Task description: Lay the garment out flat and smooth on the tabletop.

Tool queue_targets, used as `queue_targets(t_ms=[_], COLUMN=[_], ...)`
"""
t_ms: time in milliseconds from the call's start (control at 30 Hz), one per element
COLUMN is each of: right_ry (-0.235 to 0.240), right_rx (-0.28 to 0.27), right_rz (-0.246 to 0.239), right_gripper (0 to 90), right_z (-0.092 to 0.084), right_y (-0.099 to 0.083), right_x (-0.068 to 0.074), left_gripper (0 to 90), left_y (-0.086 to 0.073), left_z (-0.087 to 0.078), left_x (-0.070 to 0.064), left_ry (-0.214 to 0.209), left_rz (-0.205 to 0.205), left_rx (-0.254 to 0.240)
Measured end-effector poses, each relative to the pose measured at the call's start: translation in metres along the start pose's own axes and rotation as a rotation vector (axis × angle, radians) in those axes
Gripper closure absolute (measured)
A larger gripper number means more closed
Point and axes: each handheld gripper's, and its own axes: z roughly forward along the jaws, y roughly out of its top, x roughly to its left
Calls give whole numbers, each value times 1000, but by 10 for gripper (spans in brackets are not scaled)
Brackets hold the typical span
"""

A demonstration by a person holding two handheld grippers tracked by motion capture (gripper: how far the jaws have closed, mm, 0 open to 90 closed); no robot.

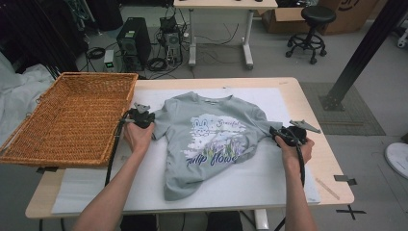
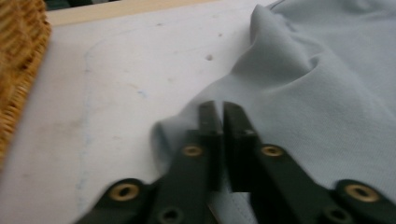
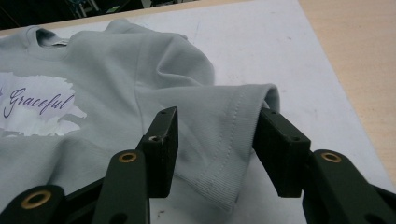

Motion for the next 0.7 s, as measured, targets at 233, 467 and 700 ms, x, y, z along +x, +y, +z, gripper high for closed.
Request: queue_targets(t_ms=[233, 467, 700], right_ry=[-57, -76, -13], right_rx=[-42, -110, -76], right_rz=[21, 155, 64], right_gripper=[512, 468, 452], right_z=[-10, -5, 34], right_y=[5, 5, 28], right_x=[-6, -24, -19], left_gripper=[782, 620, 618], left_y=[7, 18, 4], left_z=[4, -5, 11], left_x=[0, -13, -8], left_ry=[164, -78, -186], left_rz=[168, 109, 45], left_rx=[30, -161, -52])
